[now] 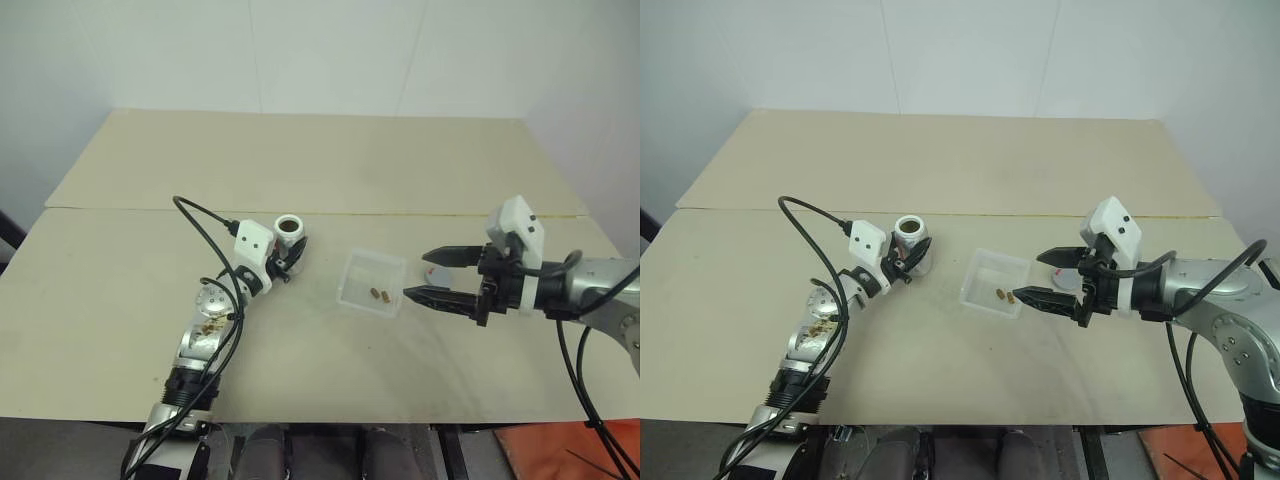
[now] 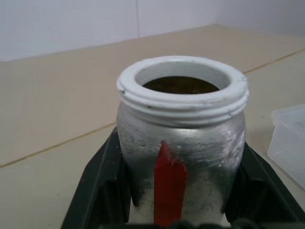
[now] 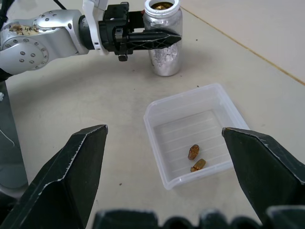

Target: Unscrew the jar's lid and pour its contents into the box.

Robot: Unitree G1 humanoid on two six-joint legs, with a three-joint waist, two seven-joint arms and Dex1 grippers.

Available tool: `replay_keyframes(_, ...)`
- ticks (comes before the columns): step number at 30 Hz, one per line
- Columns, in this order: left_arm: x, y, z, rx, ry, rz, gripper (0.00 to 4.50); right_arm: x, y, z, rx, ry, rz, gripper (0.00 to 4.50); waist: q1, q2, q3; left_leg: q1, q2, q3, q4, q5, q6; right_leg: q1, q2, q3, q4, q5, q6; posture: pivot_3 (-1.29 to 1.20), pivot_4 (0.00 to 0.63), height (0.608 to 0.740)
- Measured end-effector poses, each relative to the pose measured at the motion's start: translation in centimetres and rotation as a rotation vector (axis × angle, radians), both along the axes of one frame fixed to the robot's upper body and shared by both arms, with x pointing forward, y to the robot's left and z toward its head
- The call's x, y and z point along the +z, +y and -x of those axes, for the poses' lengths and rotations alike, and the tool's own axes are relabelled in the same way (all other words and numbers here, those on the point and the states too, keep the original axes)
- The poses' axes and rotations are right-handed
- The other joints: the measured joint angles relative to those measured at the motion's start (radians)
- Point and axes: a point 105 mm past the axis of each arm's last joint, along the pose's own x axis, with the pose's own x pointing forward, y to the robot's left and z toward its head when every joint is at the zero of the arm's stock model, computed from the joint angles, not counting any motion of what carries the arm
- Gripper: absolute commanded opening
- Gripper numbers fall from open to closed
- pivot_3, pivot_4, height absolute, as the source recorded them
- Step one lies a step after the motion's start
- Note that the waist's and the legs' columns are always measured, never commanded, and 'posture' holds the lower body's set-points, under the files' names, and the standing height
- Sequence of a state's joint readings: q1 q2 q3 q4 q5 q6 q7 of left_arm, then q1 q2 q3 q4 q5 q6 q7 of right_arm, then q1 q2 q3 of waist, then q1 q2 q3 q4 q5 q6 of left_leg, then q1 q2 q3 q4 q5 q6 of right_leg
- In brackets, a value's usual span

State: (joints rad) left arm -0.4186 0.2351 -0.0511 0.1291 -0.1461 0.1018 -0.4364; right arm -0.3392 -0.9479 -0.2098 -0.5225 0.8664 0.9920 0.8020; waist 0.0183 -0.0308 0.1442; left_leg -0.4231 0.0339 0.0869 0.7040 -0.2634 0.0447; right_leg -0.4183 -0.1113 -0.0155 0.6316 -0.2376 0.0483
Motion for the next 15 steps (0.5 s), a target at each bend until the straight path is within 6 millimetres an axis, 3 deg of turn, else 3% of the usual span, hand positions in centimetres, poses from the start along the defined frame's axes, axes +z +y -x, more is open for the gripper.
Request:
replay_keyframes(1, 0.0, 0.0, 0.0, 0.002, -0.002, -0.006, 2.01, 0.0, 0.0, 0.0, 0.0, 0.0, 0.0, 4.48, 0.0, 0.0, 0.0, 0.001, 0.0, 0.0, 0.0, 0.0, 0.0, 0.0, 0.0, 0.0, 0.0, 0.0, 0.0, 0.0, 0.15, 0.74)
replay_keyframes(3, -0.1, 0.0, -0.1, 0.008, -0.001, -0.009, 2.76, 0.0, 0.1, 0.1, 0.003, -0.003, 0.002, 4.5, -0.001, 0.0, 0.0, 0.001, 0.0, 0.0, 0.0, 0.0, 0.001, 0.001, 0.0, 0.0, -0.001, 0.0, 0.0, 0.0, 0.15, 0.74)
replay_keyframes(9, -1.1, 0.5, -0.2, 0.028, 0.041, -0.03, 4.48, -0.1, 0.1, 0.1, 0.0, -0.003, 0.003, 4.5, -0.004, 0.0, -0.001, 0.001, 0.0, 0.0, 0.0, 0.0, 0.001, 0.001, 0.0, 0.0, 0.0, 0.0, 0.0, 0.0, 0.15, 0.74)
replay_keyframes(15, -0.9, 1.4, 0.4, 0.023, 0.046, -0.067, 4.48, -0.1, 0.2, 0.2, 0.004, -0.009, 0.002, 4.5, -0.004, 0.0, -0.001, 0.0, 0.0, 0.0, -0.001, 0.0, 0.0, 0.0, 0.0, 0.0, 0.0, 0.0, 0.0, 0.0, 0.15, 0.74)
